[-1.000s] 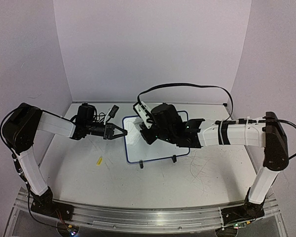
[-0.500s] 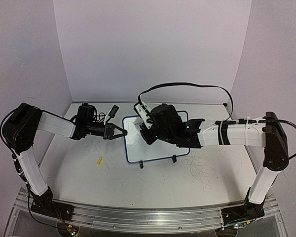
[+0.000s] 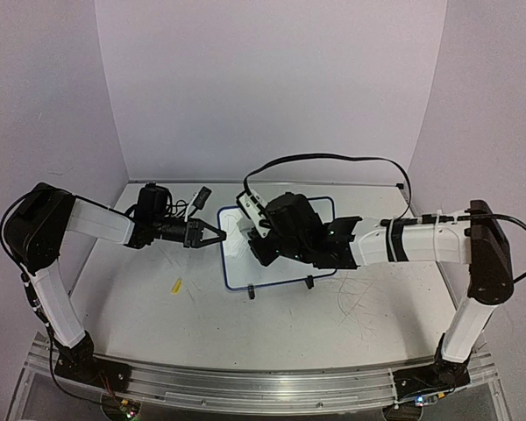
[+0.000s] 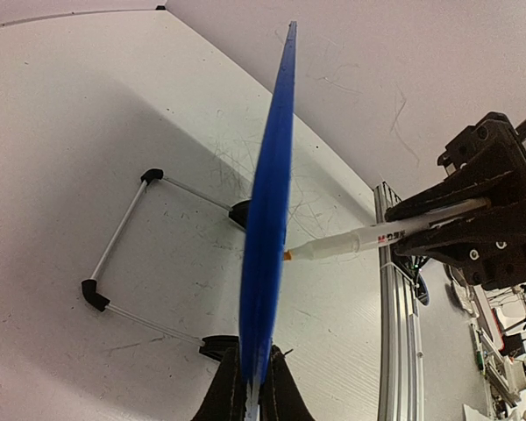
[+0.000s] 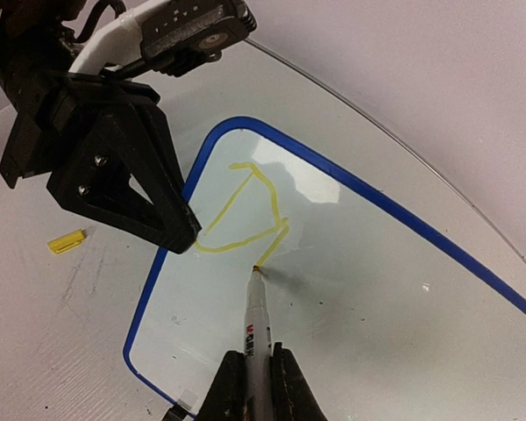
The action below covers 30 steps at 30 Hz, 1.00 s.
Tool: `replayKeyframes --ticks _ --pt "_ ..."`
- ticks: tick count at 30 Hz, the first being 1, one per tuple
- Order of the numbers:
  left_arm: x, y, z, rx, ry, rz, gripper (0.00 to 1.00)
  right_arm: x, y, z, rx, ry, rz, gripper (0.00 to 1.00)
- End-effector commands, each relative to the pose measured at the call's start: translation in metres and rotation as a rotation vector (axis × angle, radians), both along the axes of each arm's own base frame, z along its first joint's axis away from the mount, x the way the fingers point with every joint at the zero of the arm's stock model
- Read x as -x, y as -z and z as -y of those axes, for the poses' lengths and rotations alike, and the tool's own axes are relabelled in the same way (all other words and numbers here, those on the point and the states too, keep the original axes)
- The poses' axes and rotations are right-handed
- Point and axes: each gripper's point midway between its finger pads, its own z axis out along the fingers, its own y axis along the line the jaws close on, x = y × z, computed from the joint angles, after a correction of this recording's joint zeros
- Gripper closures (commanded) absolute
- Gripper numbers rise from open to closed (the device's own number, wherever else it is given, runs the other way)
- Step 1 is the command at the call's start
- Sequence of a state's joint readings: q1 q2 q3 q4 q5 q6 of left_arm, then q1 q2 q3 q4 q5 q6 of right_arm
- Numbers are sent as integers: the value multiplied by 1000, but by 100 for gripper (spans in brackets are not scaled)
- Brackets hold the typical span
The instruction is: Write a sentence on the whiteboard
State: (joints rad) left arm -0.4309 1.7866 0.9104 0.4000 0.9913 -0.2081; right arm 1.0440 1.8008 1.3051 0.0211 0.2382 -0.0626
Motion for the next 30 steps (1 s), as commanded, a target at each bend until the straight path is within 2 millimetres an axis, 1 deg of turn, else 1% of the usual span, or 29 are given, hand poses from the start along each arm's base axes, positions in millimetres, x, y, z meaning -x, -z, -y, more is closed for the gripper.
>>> replayKeyframes --ticks 1,7,19,30 --pt "-6 -16 1 -1 -16 43 100 5 -2 2 -19 6 -17 100" --pt "-6 -15 0 -1 -16 42 100 3 -1 1 -16 15 -15 100" --pt "-5 -16 1 1 -12 44 100 -10 -14 -5 -29 50 38 100" --pt "-5 -17 0 1 -12 45 100 -19 -18 -1 -31 87 55 100"
